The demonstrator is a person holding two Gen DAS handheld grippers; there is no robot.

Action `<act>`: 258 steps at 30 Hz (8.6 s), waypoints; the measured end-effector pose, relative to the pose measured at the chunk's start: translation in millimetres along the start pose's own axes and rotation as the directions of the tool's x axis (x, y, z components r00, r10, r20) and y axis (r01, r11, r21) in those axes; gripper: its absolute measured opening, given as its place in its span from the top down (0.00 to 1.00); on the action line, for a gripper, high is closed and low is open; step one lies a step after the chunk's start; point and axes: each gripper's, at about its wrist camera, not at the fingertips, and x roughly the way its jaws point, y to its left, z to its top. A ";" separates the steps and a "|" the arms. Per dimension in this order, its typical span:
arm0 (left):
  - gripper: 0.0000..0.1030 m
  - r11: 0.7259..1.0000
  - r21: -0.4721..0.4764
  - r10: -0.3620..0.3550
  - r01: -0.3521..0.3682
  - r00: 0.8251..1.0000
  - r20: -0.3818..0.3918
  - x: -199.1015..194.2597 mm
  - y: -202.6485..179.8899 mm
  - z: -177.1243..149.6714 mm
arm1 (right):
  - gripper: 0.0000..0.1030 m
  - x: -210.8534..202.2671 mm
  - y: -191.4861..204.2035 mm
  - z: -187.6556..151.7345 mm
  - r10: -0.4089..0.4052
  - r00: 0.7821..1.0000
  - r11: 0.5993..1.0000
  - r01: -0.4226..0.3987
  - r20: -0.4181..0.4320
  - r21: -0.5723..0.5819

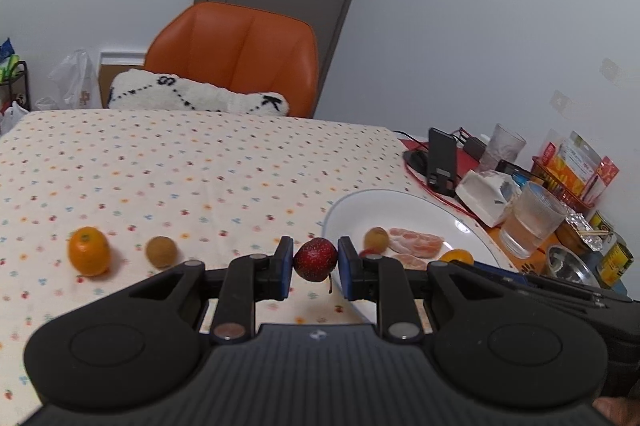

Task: Organize fruits
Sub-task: 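Carry the date with the left tool while the right carries the tangerine, both releasing onto the plate, then move both open tools back toward the last orange and kiwi, then grasp the orange with the left tool while the right tool grasps the kiwi, then carry the orange with the left tool while the right tool carries the kiwi toward the plate, then lower and release the orange with the left tool while the right releases the kiwi onto the plate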

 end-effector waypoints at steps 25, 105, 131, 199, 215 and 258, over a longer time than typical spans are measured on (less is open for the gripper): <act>0.49 1.000 -0.027 -0.009 0.008 0.999 -0.033 7.6 -3.0 -6.1 | 0.50 -21.3 -30.6 -8.4 -0.102 0.995 0.992 0.101 0.015 0.070; 0.69 0.954 -0.152 0.254 -0.260 0.966 -0.052 2.6 151.5 -6.4 | 0.35 134.3 132.2 -4.9 0.261 0.944 0.950 -0.288 -0.205 -0.119; 0.81 0.950 -0.150 0.274 -0.275 0.961 -0.029 -20.2 143.6 -0.8 | 0.76 118.4 125.3 -2.3 0.254 0.948 0.952 -0.280 -0.190 -0.124; 0.66 0.989 0.042 0.140 -0.141 0.990 0.035 11.3 8.0 10.0 | 0.76 12.2 -8.6 16.3 0.046 0.998 0.998 -0.047 0.037 0.033; 0.66 0.995 0.086 0.053 -0.054 0.998 0.014 27.5 -42.0 2.6 | 0.76 -17.2 -70.3 15.7 -0.070 0.994 0.992 0.061 0.079 0.110; 0.63 0.993 0.109 -0.050 0.054 0.998 -0.043 81.5 -85.0 3.1 | 0.76 17.4 -95.5 0.2 -0.059 0.998 0.989 0.054 0.031 0.140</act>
